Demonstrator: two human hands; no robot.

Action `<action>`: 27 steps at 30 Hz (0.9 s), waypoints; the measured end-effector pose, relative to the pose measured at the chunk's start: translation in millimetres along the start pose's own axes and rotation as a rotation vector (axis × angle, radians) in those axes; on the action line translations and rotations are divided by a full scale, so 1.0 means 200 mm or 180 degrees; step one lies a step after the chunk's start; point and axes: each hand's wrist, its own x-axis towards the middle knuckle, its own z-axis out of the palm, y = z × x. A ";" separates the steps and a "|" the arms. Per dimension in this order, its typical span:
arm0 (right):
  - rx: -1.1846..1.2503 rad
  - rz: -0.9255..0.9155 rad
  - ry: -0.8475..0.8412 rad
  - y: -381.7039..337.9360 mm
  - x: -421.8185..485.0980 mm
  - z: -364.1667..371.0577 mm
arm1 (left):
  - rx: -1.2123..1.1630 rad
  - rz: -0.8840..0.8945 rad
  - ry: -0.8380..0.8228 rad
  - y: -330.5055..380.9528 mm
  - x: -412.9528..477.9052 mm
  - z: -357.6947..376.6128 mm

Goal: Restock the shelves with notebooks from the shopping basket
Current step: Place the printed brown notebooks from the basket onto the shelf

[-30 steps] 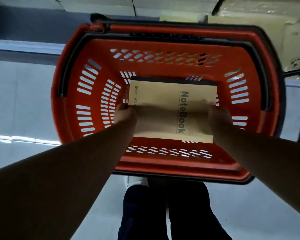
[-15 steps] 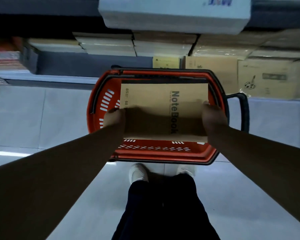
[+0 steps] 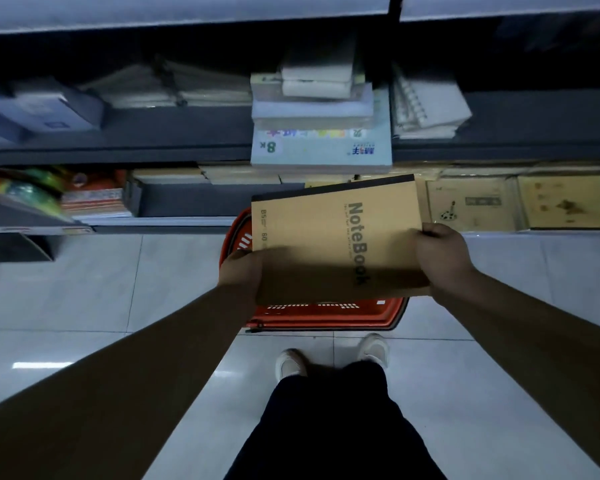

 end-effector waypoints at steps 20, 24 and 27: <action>0.0482 -0.0567 0.0095 -0.66 -0.60 -0.56 | -0.0472 0.0788 -0.0629 0.51 -0.84 -0.20; 0.0437 -0.0791 0.0076 -0.83 -0.68 -0.64 | -0.0679 0.0842 -0.0861 0.63 -0.95 -0.24; 0.0517 -0.0918 0.0053 -0.93 -0.73 -0.69 | -0.0817 0.1024 -0.0967 0.72 -1.03 -0.26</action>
